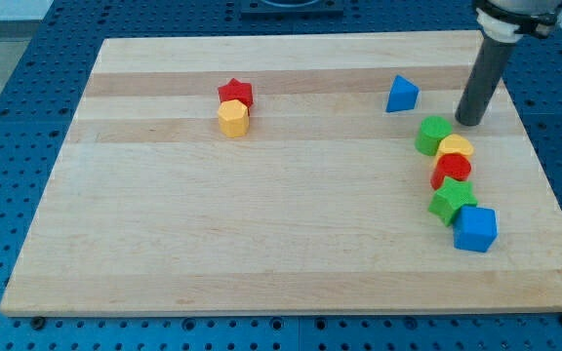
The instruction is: Move the yellow heart away from the red and the green circle
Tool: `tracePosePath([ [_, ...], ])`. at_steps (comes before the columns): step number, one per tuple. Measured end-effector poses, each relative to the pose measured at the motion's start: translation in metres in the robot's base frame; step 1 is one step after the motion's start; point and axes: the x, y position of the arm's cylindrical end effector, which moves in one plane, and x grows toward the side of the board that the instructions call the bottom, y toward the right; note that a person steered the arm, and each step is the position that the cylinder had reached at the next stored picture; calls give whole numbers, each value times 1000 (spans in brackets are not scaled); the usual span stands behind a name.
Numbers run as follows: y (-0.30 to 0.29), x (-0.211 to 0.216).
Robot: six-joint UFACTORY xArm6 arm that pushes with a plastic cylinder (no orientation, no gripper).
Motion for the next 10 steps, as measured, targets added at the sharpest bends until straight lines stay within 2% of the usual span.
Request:
tracePosePath([
  [2,24,40],
  [5,-35,77],
  [7,-81,69],
  [9,-170,65],
  [10,-171,62],
])
